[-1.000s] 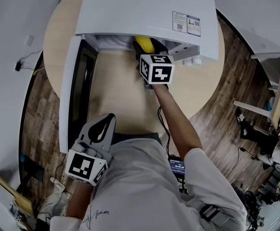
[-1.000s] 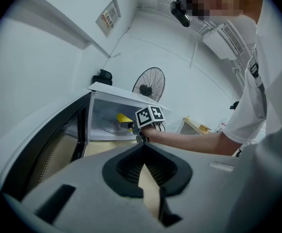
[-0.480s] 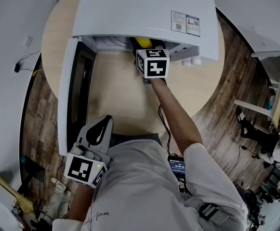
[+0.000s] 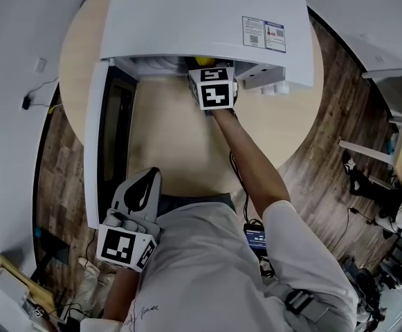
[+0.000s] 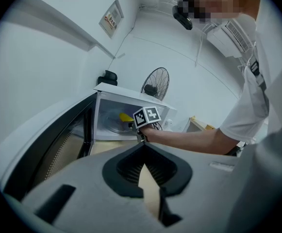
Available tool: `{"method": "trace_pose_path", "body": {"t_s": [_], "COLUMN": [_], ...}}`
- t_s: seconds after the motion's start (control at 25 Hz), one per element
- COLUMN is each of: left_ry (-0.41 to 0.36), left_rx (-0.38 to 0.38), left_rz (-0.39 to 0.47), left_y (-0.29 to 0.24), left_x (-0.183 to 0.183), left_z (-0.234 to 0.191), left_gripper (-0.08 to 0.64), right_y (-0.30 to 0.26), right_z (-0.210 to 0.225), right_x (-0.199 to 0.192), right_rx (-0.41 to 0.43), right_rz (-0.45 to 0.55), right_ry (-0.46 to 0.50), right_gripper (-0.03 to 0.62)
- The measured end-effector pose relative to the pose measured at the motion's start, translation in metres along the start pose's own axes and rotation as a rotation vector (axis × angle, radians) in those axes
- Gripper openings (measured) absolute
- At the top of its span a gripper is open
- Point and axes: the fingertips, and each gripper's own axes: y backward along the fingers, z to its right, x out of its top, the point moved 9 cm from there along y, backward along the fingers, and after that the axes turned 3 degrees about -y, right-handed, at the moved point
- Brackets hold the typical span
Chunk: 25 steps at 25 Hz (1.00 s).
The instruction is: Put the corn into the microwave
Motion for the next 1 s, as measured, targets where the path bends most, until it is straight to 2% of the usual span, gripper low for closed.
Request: {"method": "trace_pose_path", "body": {"t_s": [0.48,1.0], "left_ry": [0.0,0.004], "left_rx": [0.014,0.018], "left_rz": [-0.014,-0.027], "left_y": [0.0,0.001], "left_x": [-0.002,-0.004], "left_z": [-0.002,-0.003], "left_gripper": [-0.009,-0.009], "right_y": [-0.015,-0.03], "right_z": [0.004,0.006], "right_x": [0.002,0.007], "right_rx": [-0.056,-0.111], "right_rz": [-0.009,-0.018], "right_ry": [0.108,0.176], "right_gripper": [0.265,0.265]}}
